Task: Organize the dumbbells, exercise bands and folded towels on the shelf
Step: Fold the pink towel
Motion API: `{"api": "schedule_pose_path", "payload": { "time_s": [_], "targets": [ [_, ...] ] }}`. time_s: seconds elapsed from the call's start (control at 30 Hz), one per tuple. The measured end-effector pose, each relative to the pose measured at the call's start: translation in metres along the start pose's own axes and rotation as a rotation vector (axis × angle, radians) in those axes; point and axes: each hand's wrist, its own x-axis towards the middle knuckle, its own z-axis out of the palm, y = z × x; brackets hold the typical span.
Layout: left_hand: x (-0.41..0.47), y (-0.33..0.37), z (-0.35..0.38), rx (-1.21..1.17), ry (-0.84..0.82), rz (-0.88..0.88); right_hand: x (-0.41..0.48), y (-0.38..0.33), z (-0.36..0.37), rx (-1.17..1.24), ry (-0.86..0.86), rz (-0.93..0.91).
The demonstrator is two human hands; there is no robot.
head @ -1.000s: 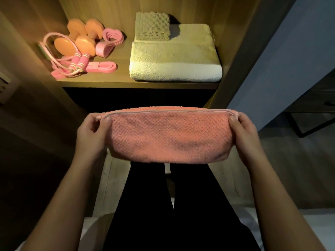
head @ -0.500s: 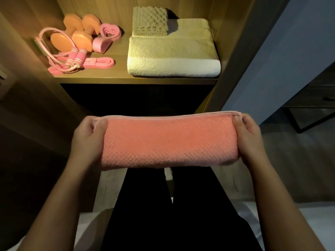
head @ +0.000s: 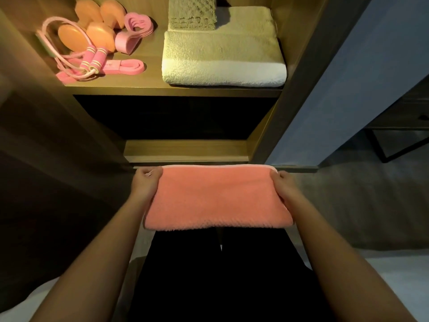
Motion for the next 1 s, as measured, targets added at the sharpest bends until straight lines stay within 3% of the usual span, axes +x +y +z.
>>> {"api": "schedule_pose_path", "payload": {
  "time_s": [0.13, 0.23, 0.33, 0.47, 0.57, 0.7, 0.83, 0.9, 1.0],
  "targets": [
    [-0.010, -0.010, -0.014, -0.017, -0.127, -0.279, -0.015, 0.006, -0.011, 0.110, -0.122, 0.136],
    [-0.024, -0.024, -0.020, 0.100, -0.210, -0.355, -0.022, 0.016, -0.015, 0.101, -0.144, 0.160],
    [-0.034, -0.023, -0.013, 0.181, -0.252, -0.212, -0.027, 0.016, -0.005, -0.047, -0.077, 0.046],
    [-0.030, -0.011, -0.015, 0.337, -0.011, 0.044, -0.026, 0.010, -0.008, -0.210, 0.126, -0.151],
    [-0.030, -0.017, -0.027, 0.420, -0.039, 0.018, -0.023, 0.013, -0.018, -0.267, 0.093, -0.133],
    [-0.042, -0.035, -0.032, 0.389, -0.131, -0.106, -0.033, 0.025, -0.014, -0.240, -0.095, 0.022],
    [-0.052, -0.046, -0.036, 0.172, -0.221, -0.273, -0.051, 0.032, -0.022, -0.075, -0.259, 0.197],
    [-0.055, -0.047, -0.030, 0.124, -0.224, -0.296, -0.053, 0.035, -0.020, -0.186, -0.198, 0.135],
    [-0.060, -0.049, -0.027, 0.254, -0.087, -0.093, -0.054, 0.042, -0.018, -0.305, 0.010, -0.084]
  ]
}}
